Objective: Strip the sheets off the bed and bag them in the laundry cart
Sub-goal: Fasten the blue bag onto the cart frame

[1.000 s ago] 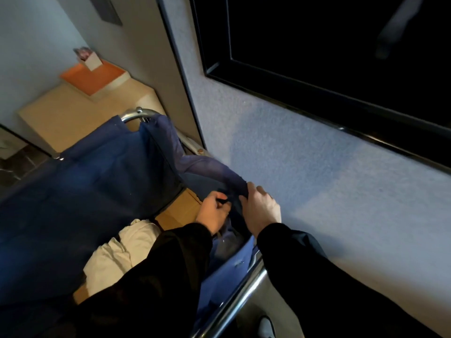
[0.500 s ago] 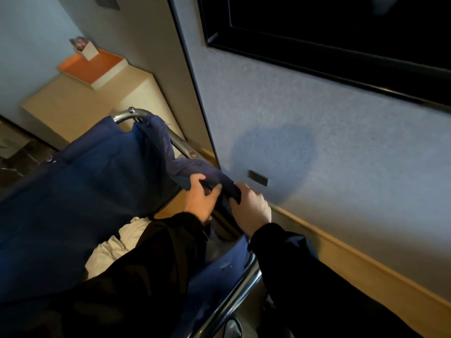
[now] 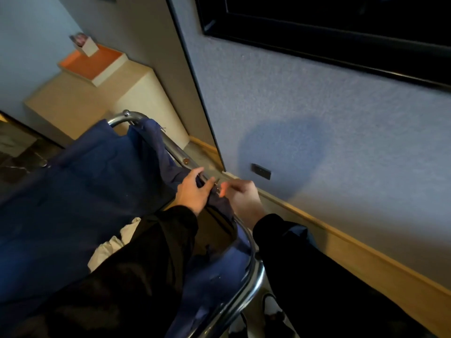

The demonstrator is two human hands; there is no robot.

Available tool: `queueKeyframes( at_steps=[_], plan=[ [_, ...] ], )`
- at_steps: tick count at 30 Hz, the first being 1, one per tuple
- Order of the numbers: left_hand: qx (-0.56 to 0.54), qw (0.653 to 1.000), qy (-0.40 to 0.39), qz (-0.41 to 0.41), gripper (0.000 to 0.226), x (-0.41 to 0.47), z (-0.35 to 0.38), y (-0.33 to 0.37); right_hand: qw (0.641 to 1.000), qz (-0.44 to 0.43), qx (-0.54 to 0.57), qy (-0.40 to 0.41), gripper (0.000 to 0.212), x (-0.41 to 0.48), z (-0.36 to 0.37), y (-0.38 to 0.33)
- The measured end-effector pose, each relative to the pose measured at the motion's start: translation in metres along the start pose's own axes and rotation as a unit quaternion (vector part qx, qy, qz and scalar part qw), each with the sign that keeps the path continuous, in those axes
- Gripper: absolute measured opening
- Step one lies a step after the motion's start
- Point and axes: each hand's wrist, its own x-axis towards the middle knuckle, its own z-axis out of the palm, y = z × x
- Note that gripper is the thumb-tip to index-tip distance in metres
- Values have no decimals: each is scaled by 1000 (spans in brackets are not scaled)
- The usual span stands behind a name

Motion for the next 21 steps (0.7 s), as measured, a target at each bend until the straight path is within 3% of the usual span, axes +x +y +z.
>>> queueKeyframes(
  at_steps=[2,4,6,9,14,18,21],
  plan=[
    [-42,999,18,7,34,-2,-3,-5,999,24,43,13,27,13,4,9],
    [-64,997,41,9,23,0,-6,-12,999,30,8,-39,14,24,10,14],
    [-84,995,57,-1,21,1,-8,-15,992,37,-68,-95,28,29,13,12],
    [-98,993,63,3,30,4,-8,-19,986,6,-125,-107,39,26,9,3],
    [-104,992,72,-7,54,-2,-14,-27,946,-161,-270,-84,28,9,16,-3],
    [-177,972,141,-70,61,-8,-30,-43,914,-223,-301,-156,17,-7,40,-10],
    [-215,957,165,-105,60,-16,-46,-54,912,-220,-270,-216,36,-20,59,-12]
  ],
)
